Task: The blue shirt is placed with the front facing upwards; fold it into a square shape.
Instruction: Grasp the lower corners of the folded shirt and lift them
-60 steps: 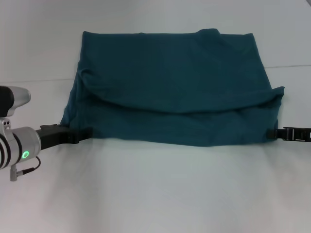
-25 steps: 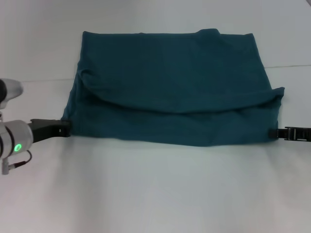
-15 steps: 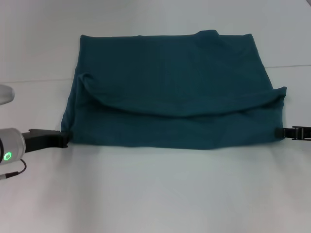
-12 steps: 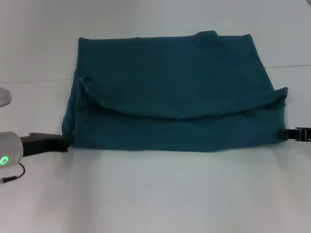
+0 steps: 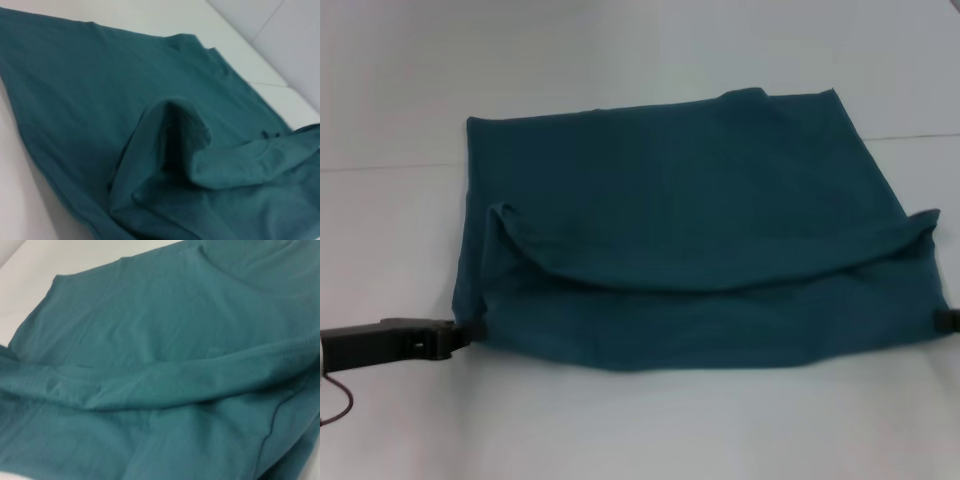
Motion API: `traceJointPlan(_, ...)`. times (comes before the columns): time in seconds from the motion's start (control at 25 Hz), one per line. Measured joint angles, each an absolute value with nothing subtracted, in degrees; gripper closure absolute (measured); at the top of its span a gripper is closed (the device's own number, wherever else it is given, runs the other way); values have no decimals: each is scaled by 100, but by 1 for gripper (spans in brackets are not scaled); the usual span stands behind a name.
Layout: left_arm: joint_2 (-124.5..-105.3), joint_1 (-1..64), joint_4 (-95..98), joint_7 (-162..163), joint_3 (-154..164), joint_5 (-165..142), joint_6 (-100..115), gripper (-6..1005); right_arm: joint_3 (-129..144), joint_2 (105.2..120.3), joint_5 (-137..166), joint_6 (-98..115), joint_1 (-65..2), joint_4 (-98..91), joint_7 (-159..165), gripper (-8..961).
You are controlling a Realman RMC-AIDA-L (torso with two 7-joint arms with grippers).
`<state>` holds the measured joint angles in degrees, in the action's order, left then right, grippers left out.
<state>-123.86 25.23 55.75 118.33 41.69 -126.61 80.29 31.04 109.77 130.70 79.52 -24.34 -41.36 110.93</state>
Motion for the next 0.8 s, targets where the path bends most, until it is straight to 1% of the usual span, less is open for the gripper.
traceJointPlan(0.16,-12368,2511,5578,11728,3844,-12652,8717,1000,3107,10978,13104,8391,-2209,-4260,10756,865)
traceJointPlan(0.28,-12340,2504,5580,11688,3602,-12650,9160,1000,3109,11006,13173,8650,-2033,-4390,10562,864)
traceJointPlan(0.48,-12286,2475,5571,11684,3361,-12691,9534,1000,3104,11046,13237,8892,-1765,-4477,10332,862)
traceJointPlan(0.8,-12228,2366,5599,11673,3196,-12703,9798,1001,2743,11054,13243,9249,-1483,-4767,10124,859)
